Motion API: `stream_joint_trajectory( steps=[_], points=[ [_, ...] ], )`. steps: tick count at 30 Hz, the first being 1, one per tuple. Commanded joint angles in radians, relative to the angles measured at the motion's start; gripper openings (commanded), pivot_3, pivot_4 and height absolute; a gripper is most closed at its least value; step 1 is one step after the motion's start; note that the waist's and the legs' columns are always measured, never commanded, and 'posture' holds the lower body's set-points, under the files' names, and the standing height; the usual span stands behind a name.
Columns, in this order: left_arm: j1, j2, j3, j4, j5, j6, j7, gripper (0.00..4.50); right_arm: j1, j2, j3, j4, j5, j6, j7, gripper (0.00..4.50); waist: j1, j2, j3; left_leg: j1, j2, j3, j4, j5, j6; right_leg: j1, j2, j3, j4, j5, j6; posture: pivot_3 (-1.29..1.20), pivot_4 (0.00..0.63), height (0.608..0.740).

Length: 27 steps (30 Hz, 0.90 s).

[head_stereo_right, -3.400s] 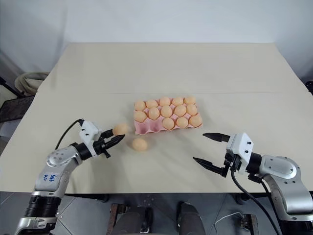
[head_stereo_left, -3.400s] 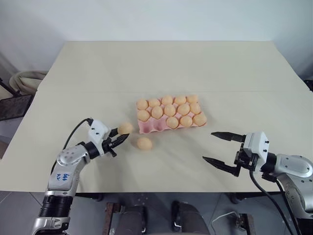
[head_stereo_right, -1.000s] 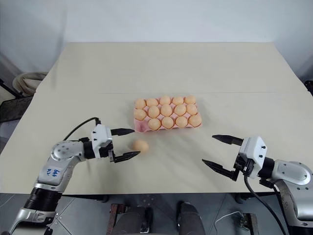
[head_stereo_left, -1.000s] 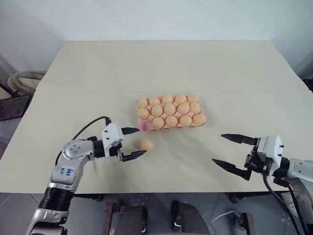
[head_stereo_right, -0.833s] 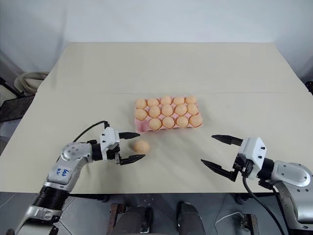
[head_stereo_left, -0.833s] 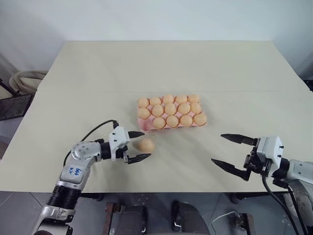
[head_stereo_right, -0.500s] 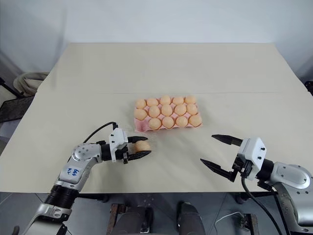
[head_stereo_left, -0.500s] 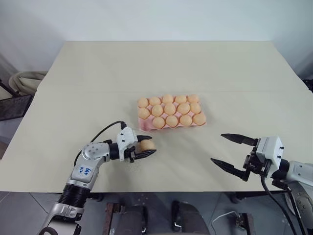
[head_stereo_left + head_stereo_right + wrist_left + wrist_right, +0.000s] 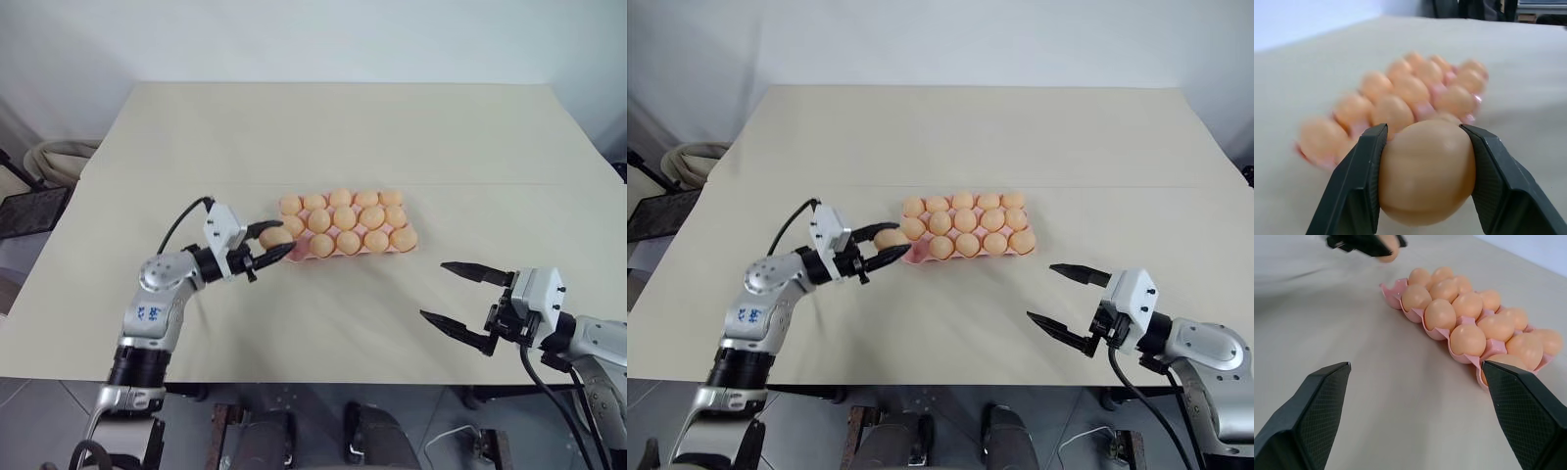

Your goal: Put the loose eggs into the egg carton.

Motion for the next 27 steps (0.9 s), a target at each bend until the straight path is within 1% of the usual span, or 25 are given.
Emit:
stream_joint_trajectory(
  steps=[1, 3, 5, 6, 10, 11, 17, 20, 23, 27],
  points=[
    [-0.054, -0.031, -0.049, 0.087, 0.053, -0.036, 0.008, 2.09, -0.006, 0.01, 0.0, -0.017, 0.004, -0.018, -0.003, 4.5, -0.001, 0.0, 0.0, 0.0, 0.0, 0.0, 0.0, 0.0, 0.0, 0.0, 0.0, 0.0, 0.0, 0.0, 0.0, 0.0, 0.15, 0.74],
    [-0.08, -0.047, -0.055, 0.125, 0.053, -0.027, 0.003, 2.09, -0.005, 0.013, 0.002, -0.022, 0.002, -0.018, -0.008, 4.5, -0.001, 0.0, 0.0, 0.0, 0.0, 0.001, 0.0, 0.0, 0.0, 0.0, 0.0, 0.0, 0.0, 0.0, 0.0, 0.0, 0.15, 0.74],
    [-0.093, -0.05, -0.053, 0.153, 0.059, -0.045, 0.004, 2.74, 0.001, 0.017, 0.002, -0.031, 0.002, -0.017, -0.013, 4.5, -0.001, 0.0, 0.0, -0.001, 0.0, 0.001, 0.0, 0.0, -0.001, 0.0, 0.0, -0.001, 0.0, 0.0, 0.0, 0.0, 0.15, 0.74],
    [-0.093, -0.046, -0.051, 0.153, 0.057, -0.05, -0.003, 2.96, 0.005, 0.018, 0.0, -0.035, 0.002, -0.017, -0.015, 4.5, -0.002, -0.001, 0.0, -0.001, 0.0, 0.001, 0.0, 0.0, -0.001, 0.0, 0.0, -0.001, 0.0, 0.0, 0.0, 0.0, 0.15, 0.74],
    [-0.056, -0.011, -0.037, 0.104, 0.041, -0.054, -0.032, 4.28, 0.02, 0.022, -0.006, -0.044, 0.003, -0.017, -0.024, 4.5, -0.003, 0.0, 0.0, 0.0, 0.0, 0.001, 0.0, 0.0, -0.001, 0.0, 0.0, 0.0, 0.0, 0.0, 0.0, 0.0, 0.15, 0.74],
    [-0.039, 0.006, -0.028, 0.082, 0.032, -0.055, -0.046, 4.44, 0.023, 0.022, -0.006, -0.045, 0.002, -0.018, -0.025, 4.5, -0.005, 0.0, 0.0, 0.0, 0.0, 0.001, 0.0, 0.0, -0.001, 0.0, 0.0, 0.0, 0.0, 0.0, 0.0, 0.0, 0.15, 0.74],
    [0.055, 0.109, 0.08, -0.019, -0.042, -0.077, -0.103, 4.44, 0.004, 0.025, -0.004, -0.013, -0.005, -0.029, -0.026, 4.5, -0.005, 0.0, 0.0, 0.0, 0.001, 0.001, 0.0, 0.0, -0.002, 0.0, 0.0, 0.0, 0.001, 0.0, 0.0, 0.0, 0.15, 0.74],
    [0.129, 0.181, 0.145, -0.035, -0.068, -0.098, -0.141, 4.44, -0.01, 0.02, -0.017, 0.015, -0.002, -0.038, -0.022, 4.5, -0.008, 0.0, 0.0, 0.0, 0.001, 0.001, 0.0, -0.002, -0.004, 0.0, 0.0, 0.001, 0.001, 0.0, 0.0, 0.0, 0.15, 0.74],
    [0.236, 0.264, 0.23, -0.051, -0.078, -0.13, -0.166, 4.44, -0.012, 0.006, -0.043, 0.042, 0.005, -0.038, -0.013, 4.5, -0.01, 0.0, 0.0, 0.0, 0.001, 0.001, 0.0, -0.002, -0.004, -0.001, 0.0, 0.001, 0.0, 0.0, 0.0, 0.0, 0.15, 0.74],
    [0.35, 0.318, 0.302, -0.098, -0.104, -0.142, -0.193, 4.44, -0.015, -0.021, -0.091, 0.065, 0.037, 0.005, -0.006, 4.5, -0.006, 0.0, 0.0, 0.0, 0.001, 0.001, -0.001, -0.004, -0.004, -0.001, 0.0, 0.001, -0.002, 0.0, -0.001, 0.0, 0.15, 0.74]
  ],
)
